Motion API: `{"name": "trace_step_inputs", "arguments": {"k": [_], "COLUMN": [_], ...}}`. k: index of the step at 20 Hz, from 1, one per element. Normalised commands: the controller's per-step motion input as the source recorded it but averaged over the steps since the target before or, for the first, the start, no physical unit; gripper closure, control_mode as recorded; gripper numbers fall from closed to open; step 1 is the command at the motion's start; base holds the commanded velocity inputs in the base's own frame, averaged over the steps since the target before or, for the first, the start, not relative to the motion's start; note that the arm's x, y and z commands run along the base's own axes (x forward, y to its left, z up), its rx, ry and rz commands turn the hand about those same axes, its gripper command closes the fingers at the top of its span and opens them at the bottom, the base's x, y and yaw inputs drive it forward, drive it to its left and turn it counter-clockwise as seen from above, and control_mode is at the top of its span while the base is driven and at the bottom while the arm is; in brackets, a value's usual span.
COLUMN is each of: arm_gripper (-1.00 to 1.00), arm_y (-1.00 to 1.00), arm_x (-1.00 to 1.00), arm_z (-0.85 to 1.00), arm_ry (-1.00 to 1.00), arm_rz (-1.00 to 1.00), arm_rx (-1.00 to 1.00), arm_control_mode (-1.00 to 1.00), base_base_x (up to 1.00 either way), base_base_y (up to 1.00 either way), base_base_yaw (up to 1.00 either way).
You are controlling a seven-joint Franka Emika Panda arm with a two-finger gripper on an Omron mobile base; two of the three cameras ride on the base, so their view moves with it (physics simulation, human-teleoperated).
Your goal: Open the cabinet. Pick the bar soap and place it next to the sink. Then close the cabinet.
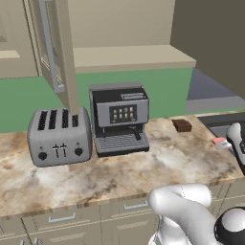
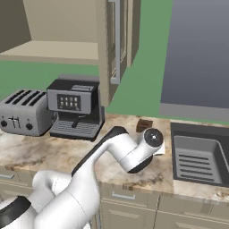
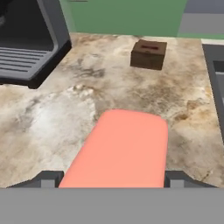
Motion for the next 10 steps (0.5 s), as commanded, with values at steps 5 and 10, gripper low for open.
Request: {"name": "trace_step_inputs", "arguments": {"k": [5, 10], "arm_gripper": [1.00, 1.00], "arm_y": [-0.46, -0.44], "arm_x": [0.24, 0.19], "arm_z": [-0.21, -0.21], "arm_ry": [0.00, 0.00], "arm_rz": [0.00, 0.00], "arm_rx": [0.00, 0.00], "arm_control_mode": [-1.00, -1.00], "base_base_x": [0.00, 0.00], "base_base_y": [0.00, 0.00], "base_base_yaw": [0.00, 0.00]}}
